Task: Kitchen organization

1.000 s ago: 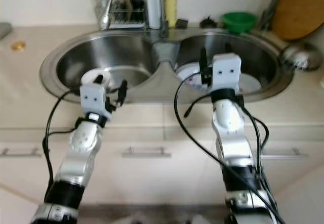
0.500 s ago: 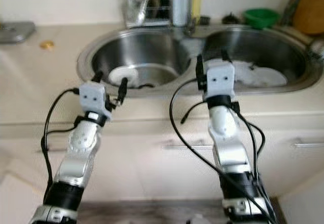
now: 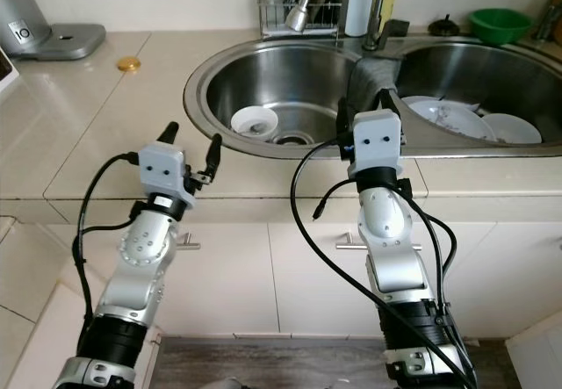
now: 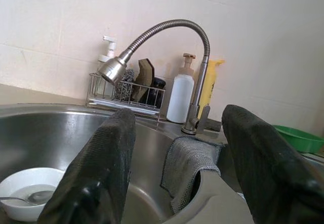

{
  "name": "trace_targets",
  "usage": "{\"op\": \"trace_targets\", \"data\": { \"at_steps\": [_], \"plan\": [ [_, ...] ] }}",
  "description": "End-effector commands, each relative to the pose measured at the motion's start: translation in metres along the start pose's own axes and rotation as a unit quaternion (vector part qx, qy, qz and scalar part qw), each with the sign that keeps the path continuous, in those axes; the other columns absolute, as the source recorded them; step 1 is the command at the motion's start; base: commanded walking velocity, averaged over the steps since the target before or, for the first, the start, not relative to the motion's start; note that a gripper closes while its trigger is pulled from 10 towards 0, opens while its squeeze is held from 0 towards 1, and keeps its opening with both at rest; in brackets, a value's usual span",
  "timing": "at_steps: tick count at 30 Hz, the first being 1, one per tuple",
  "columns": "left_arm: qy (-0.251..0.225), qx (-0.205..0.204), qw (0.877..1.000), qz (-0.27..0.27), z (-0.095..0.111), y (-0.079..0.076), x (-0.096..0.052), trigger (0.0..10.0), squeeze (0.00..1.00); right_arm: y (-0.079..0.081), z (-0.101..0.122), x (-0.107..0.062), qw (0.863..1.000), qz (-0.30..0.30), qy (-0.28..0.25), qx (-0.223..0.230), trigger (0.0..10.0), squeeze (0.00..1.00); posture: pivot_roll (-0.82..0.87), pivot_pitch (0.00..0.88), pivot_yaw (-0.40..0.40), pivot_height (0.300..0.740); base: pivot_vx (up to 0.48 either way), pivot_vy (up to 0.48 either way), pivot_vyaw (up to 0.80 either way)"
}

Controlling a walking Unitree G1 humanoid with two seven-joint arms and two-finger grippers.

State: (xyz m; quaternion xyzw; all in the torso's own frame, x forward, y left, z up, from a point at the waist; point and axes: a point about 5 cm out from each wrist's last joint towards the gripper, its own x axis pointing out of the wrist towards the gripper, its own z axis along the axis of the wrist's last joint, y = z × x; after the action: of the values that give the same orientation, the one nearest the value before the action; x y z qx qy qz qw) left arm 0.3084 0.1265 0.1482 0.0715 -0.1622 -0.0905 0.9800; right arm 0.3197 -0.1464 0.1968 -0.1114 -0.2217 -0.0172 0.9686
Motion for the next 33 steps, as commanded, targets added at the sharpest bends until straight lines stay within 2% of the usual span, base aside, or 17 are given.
{"op": "trace_targets", "data": {
  "at_steps": [1, 25, 33],
  "plan": [
    [-0.002, 0.006, 1.000, 0.000, 0.0003, 0.0010, 0.0006, 10.0, 0.00, -0.0015, 0.0021, 0.0002, 1.000, -0.004, -0.004, -0.004, 10.0, 0.00, -0.08, 0.004, 0.023, 0.740, 0.000, 0.000, 0.00],
    [-0.008, 0.001, 1.000, -0.007, 0.0019, -0.0024, -0.0016, 10.0, 0.00, 0.0037, -0.0008, -0.0050, 1.000, 0.007, 0.001, -0.004, 10.0, 0.00, -0.08, 0.000, 0.023, 0.740, 0.000, 0.000, 0.00],
    [-0.005, 0.000, 1.000, -0.009, 0.0011, -0.0021, -0.0028, 10.0, 0.00, 0.0021, -0.0019, -0.0064, 1.000, 0.004, 0.003, -0.005, 10.0, 0.00, -0.08, 0.010, 0.024, 0.740, -0.255, 0.000, 0.00]
  ]
}}
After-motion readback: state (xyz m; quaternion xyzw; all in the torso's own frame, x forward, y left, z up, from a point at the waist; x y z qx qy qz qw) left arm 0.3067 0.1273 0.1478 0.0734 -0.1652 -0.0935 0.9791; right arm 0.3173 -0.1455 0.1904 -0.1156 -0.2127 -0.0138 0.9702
